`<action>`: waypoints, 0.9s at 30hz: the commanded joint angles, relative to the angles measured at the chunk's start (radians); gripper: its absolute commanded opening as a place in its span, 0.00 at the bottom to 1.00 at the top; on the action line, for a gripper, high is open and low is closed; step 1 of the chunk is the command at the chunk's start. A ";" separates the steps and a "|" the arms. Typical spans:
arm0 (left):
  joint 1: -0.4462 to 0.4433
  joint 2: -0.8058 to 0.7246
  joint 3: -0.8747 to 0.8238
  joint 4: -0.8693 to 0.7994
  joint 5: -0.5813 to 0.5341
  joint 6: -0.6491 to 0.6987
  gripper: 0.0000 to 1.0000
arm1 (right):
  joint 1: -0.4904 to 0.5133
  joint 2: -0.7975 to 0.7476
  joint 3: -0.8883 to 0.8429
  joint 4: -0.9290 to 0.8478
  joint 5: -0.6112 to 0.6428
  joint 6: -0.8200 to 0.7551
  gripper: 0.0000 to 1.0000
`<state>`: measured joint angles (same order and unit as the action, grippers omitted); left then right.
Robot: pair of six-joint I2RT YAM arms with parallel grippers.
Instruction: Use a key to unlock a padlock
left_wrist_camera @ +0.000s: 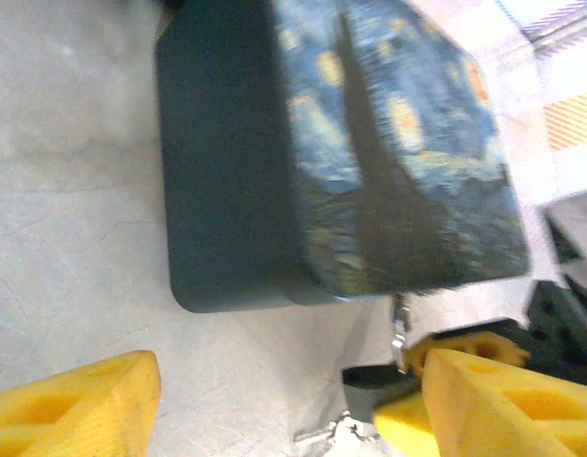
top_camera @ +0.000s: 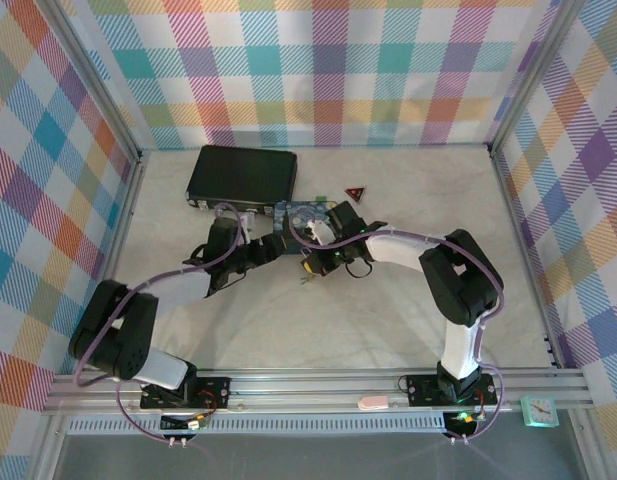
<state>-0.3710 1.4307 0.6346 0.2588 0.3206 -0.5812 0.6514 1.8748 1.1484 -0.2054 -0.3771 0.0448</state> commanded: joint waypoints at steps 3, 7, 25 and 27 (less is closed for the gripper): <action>-0.006 -0.168 -0.011 -0.107 0.000 0.015 0.78 | 0.008 0.023 0.011 0.005 -0.109 0.055 0.00; -0.019 -0.180 -0.061 0.005 0.037 -0.100 0.72 | 0.008 0.026 0.005 0.024 -0.126 0.069 0.00; -0.197 0.145 -0.086 0.377 -0.157 -0.248 0.37 | 0.008 0.015 -0.028 0.106 -0.196 0.133 0.00; -0.197 0.178 -0.079 0.411 -0.157 -0.260 0.36 | 0.008 0.012 -0.030 0.107 -0.196 0.132 0.00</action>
<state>-0.5617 1.5772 0.5400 0.5652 0.1886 -0.8158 0.6544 1.8954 1.1297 -0.1375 -0.5129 0.1738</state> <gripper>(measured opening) 0.365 0.078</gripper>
